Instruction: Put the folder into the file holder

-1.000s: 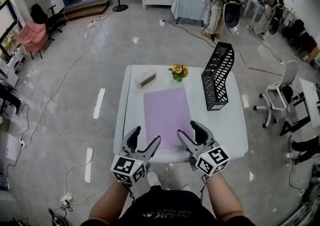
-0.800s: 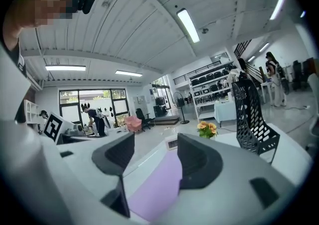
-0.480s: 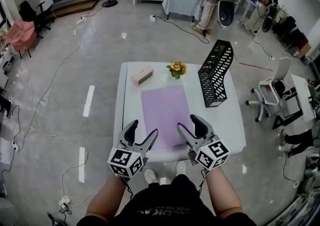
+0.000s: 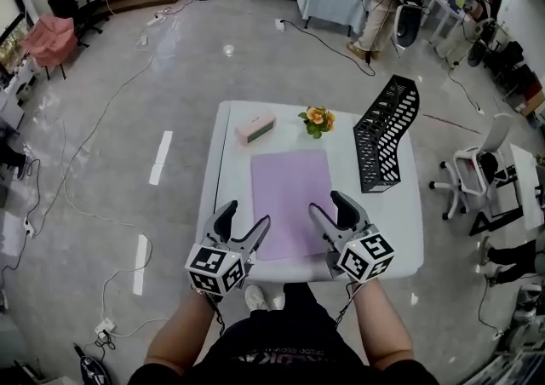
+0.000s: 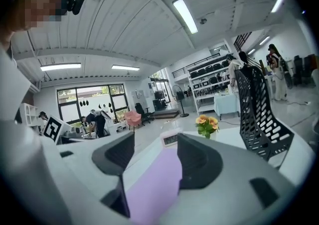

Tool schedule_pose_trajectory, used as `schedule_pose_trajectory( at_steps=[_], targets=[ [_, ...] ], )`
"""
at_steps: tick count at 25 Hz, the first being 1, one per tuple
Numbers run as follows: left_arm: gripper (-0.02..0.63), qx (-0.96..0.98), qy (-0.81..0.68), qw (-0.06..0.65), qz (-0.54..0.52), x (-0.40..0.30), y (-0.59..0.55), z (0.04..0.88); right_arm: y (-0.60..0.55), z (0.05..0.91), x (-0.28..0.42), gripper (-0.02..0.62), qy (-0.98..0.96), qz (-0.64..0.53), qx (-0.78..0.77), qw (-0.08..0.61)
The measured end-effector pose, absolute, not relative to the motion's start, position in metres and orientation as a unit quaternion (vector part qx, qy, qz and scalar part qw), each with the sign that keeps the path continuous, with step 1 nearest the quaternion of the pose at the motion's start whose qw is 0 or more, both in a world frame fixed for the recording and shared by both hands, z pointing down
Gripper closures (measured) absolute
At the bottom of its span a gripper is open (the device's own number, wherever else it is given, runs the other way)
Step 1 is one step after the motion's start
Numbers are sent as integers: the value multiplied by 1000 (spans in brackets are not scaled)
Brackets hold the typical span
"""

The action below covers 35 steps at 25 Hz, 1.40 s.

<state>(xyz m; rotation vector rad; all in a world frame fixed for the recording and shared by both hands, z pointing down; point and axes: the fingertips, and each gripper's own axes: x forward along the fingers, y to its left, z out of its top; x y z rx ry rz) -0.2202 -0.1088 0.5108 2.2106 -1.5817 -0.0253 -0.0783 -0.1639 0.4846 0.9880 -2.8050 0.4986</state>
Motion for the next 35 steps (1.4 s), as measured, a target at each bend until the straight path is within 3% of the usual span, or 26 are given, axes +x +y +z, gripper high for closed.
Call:
schedule_pose_trajectory(
  at_steps=[18, 35],
  targets=[
    [273, 742, -606, 284, 46, -227, -206, 593, -285, 573, -68, 341, -910, 243, 318, 112],
    [270, 708, -604, 352, 93, -229, -240, 657, -326, 658, -58, 273, -864, 352, 313, 177]
  ],
)
